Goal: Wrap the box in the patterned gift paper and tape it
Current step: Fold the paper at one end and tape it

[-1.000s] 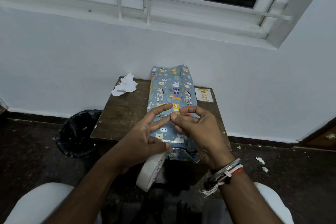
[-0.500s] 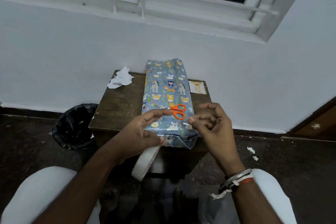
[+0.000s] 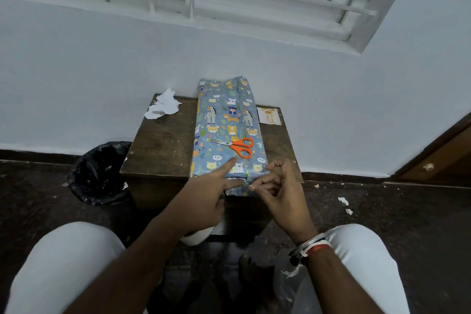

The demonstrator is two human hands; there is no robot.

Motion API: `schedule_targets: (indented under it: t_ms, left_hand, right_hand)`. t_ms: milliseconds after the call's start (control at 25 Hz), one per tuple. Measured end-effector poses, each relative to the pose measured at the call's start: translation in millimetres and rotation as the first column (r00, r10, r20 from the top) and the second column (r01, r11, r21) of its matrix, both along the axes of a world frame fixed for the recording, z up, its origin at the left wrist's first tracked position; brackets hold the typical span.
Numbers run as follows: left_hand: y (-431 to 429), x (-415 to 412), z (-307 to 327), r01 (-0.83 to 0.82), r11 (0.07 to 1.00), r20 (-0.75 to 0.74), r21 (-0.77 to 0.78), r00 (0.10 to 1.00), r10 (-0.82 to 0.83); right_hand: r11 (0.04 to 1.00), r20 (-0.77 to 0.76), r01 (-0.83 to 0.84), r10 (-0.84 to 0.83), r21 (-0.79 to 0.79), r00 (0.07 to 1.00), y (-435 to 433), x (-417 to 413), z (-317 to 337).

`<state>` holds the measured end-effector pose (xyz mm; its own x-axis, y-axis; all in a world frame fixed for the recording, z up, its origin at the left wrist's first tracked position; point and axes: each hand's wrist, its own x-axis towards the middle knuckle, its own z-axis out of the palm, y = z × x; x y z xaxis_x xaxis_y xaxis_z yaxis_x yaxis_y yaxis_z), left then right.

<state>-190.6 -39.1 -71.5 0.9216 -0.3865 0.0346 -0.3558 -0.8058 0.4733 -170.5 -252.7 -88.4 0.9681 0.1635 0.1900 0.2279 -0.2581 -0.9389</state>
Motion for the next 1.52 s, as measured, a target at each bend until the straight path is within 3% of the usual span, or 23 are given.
schedule_targets:
  t_ms: [240,440,560,720,880,1000,1080,1160,1240,1360,1440,1520]
  left_hand:
    - [-3.2,-1.2,1.1,-0.028,0.999,-0.01,-0.023,1.0,0.028]
    - [-3.3,-0.3,4.8,-0.021,1.0,-0.037,-0.015,0.999,0.021]
    - [-3.5,-1.3,6.9,-0.023,1.0,-0.057,-0.016,0.998,0.022]
    - [-1.1,-1.1,3.5,-0.021,0.999,-0.059,-0.034,0.998,0.019]
    - [0.0,0.9,-0.8,-0.031,0.997,-0.049,-0.067,0.998,0.028]
    - [5.2,1.4,-9.4,-0.042,0.935,-0.127,-0.353,0.992,-0.003]
    - [7.1,0.0,-10.7,-0.129,0.804,-0.213,-0.58,0.977,0.003]
    - [5.4,-2.6,-6.4,-0.205,0.686,-0.259,-0.698,0.966,0.025]
    - [3.2,-2.1,-0.5,-0.226,0.613,-0.247,-0.757,0.968,0.051]
    - [0.5,0.6,5.9,-0.241,0.558,-0.229,-0.794,0.969,0.092]
    - [-1.2,0.9,9.7,-0.209,0.572,-0.183,-0.793,0.978,0.103]
    - [-2.8,1.4,11.6,-0.165,0.616,-0.123,-0.77,0.986,0.11]
  right_hand:
    - [0.993,0.096,0.058,-0.049,-0.1,0.994,3.8,1.8,-9.7]
    - [0.949,0.251,0.21,-0.15,-0.235,0.956,10.5,1.6,-21.7]
    - [0.9,0.319,0.292,-0.187,-0.323,0.929,16.0,-0.2,-23.2]
    - [0.769,0.441,0.355,-0.107,-0.531,0.891,10.2,2.5,-18.9]
    - [0.672,0.578,0.438,-0.018,-0.597,0.816,7.1,6.7,-12.7]
    - [0.68,0.535,0.38,0.021,-0.627,0.845,5.5,8.6,-4.6]
    - [0.68,0.474,0.32,0.046,-0.66,0.879,0.9,11.5,2.2]
    - [0.69,0.413,0.264,0.055,-0.674,0.909,-4.1,13.1,10.7]
    - [0.791,0.374,0.227,0.002,-0.568,0.928,-4.0,12.1,20.5]
    - [0.974,0.075,-0.008,0.026,-0.228,0.997,8.7,10.0,39.2]
    - [0.979,-0.106,-0.182,0.172,-0.092,0.979,19.4,7.9,46.5]
    - [0.965,-0.174,-0.258,0.246,-0.05,0.954,25.5,11.3,47.3]
